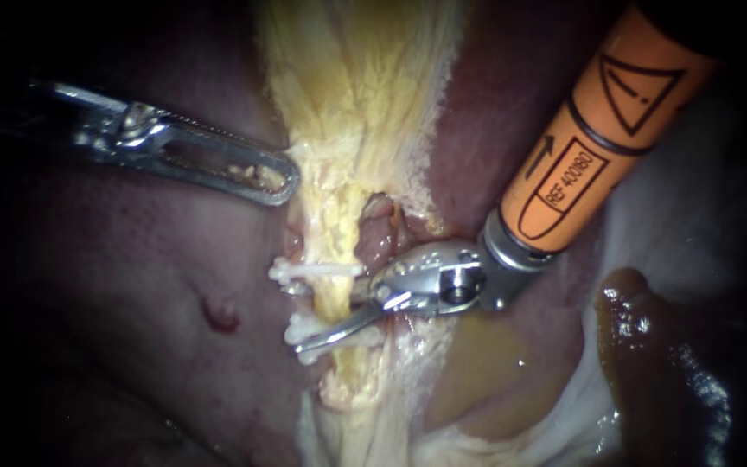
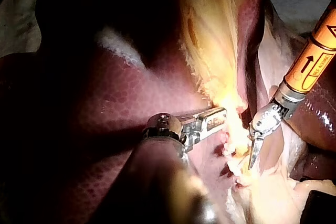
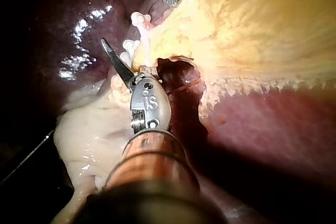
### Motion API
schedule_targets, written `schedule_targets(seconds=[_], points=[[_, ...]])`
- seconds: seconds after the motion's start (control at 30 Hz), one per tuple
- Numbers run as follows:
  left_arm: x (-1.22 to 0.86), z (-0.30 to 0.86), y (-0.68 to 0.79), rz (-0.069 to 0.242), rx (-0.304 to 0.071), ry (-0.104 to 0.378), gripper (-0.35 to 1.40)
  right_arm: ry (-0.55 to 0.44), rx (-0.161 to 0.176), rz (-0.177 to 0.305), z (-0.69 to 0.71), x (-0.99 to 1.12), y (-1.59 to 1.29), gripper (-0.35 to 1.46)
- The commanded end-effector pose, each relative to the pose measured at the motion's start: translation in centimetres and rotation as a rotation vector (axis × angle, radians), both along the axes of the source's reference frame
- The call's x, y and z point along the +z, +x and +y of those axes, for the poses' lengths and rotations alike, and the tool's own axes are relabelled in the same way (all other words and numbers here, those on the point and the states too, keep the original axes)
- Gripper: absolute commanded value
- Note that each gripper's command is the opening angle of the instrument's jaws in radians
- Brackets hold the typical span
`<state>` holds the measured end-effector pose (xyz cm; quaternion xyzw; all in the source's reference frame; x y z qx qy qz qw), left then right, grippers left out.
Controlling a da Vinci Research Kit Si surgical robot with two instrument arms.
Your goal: Go to the cutting position left tube
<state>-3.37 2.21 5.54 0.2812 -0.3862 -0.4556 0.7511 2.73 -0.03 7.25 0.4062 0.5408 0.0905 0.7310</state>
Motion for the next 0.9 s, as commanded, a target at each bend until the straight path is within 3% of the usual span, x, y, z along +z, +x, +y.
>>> schedule_targets(seconds=[0.03, 0.57, 0.7, 0.9], points=[[0.00, 0.01, 0.01, 0.000, 0.000, 0.001, -0.35, 0.008, 0.000, -0.002, 0.00, -0.01, 0.02, 1.40], [0.02, 0.04, 0.03, -0.001, 0.000, 0.002, -0.35, 0.058, 0.037, -0.004, 0.01, -0.01, 0.21, 1.39], [0.02, 0.04, 0.03, 0.001, -0.001, 0.000, -0.35, 0.068, 0.044, 0.015, 0.00, -0.07, 0.21, 1.42], [0.04, 0.04, 0.05, 0.001, -0.001, 0.000, -0.35, 0.102, 0.028, 0.064, -0.01, -0.29, 0.20, 1.42]])
